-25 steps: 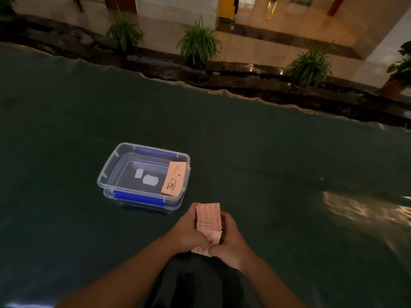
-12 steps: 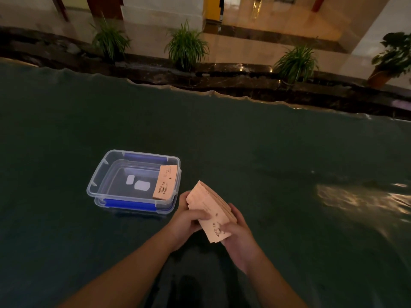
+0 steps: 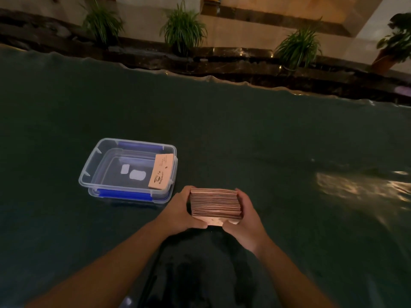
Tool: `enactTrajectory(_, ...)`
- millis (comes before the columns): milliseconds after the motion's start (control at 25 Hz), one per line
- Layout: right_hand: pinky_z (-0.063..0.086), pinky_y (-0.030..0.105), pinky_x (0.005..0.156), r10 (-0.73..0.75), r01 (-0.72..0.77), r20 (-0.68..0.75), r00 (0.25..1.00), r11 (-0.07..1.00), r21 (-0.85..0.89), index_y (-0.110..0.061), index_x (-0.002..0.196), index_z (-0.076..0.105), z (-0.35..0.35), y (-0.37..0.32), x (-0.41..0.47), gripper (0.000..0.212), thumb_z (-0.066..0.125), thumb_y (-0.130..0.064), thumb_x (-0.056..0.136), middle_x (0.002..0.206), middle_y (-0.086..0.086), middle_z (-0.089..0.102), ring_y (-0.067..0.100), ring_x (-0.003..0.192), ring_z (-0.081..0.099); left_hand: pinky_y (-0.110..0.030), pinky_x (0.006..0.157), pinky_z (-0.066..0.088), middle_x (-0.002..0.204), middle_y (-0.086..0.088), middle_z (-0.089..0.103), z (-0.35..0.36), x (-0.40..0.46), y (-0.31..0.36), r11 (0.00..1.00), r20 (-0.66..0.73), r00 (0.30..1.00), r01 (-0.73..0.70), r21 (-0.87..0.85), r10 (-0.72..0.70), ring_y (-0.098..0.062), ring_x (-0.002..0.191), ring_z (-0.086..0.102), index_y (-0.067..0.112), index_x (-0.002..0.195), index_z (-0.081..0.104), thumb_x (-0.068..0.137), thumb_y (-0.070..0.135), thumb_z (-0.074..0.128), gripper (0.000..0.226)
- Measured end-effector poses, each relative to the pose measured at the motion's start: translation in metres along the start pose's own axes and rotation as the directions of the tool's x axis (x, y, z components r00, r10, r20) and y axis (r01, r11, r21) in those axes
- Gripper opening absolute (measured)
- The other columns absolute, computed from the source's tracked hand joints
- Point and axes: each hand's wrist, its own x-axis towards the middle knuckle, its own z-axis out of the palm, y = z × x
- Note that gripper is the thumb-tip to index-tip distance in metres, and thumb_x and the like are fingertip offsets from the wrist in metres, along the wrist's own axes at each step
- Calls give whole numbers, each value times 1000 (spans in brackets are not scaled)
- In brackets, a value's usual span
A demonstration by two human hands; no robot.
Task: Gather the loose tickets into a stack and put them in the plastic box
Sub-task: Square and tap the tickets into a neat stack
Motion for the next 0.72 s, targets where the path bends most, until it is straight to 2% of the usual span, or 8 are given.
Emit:
enactTrajectory(80,55,34,111,-9,10,5,1000,995,-95,-38,163,27,1,3,-1,111,78,-22,66,143,-18,62,-2,128,62,-35,108,45,135,15,56,1,4,-5,997,-21,1000,-4,72,5,-5,127,52,42,134,38,54,42,99,101)
enactTrajectory(160,49,29,113,-6,7,6,1000,981,-194,-39,165,21,3,7,-1,112,79,-27,70,155,-11,50,-6,130,54,-37,111,42,136,15,50,3,5,-13,991,-25,1000,5,136,-2,-7,129,45,42,136,36,55,43,98,102)
enactTrajectory(240,41,25,112,-2,12,37,999,959,-284,-38,168,12,5,10,1,119,81,-34,71,165,-5,34,-11,132,44,-45,117,37,148,8,45,7,6,-22,986,-4,1000,26,167,-26,-15,141,37,37,146,33,58,41,98,109)
enactTrajectory(360,40,38,121,2,42,109,994,915,-401,-39,168,-2,4,17,6,128,82,-47,72,175,-7,6,17,158,28,-54,122,30,165,-2,30,12,8,-30,975,13,997,73,208,-78,-26,153,24,31,162,14,58,45,97,134)
enactTrajectory(440,38,44,124,-3,60,122,992,885,-461,-43,167,-6,3,20,10,129,80,-52,71,177,-9,-4,24,163,18,-54,122,27,168,-3,24,14,10,-32,965,14,996,84,250,-90,-27,154,20,31,164,7,55,50,97,142)
enactTrajectory(520,36,52,126,-1,57,114,993,869,-492,-48,165,-11,5,23,16,130,78,-54,70,178,-7,-6,29,165,11,-55,122,25,168,-4,19,17,12,-33,949,12,994,99,299,-108,-29,155,16,32,163,3,54,52,96,144)
enactTrajectory(600,30,58,128,12,37,100,995,880,-474,-49,163,-15,7,25,22,132,78,-52,69,179,-7,-4,32,165,7,-53,122,26,165,-4,19,19,15,-34,944,-25,995,102,314,-99,-28,153,18,32,161,8,57,51,94,136)
enactTrajectory(720,9,49,130,-30,69,83,996,849,-523,-38,168,-11,8,32,28,130,75,-58,72,180,-3,5,28,165,1,-46,119,33,158,-1,27,20,19,-35,953,-65,994,104,285,-90,-24,147,26,33,152,24,61,51,94,116)
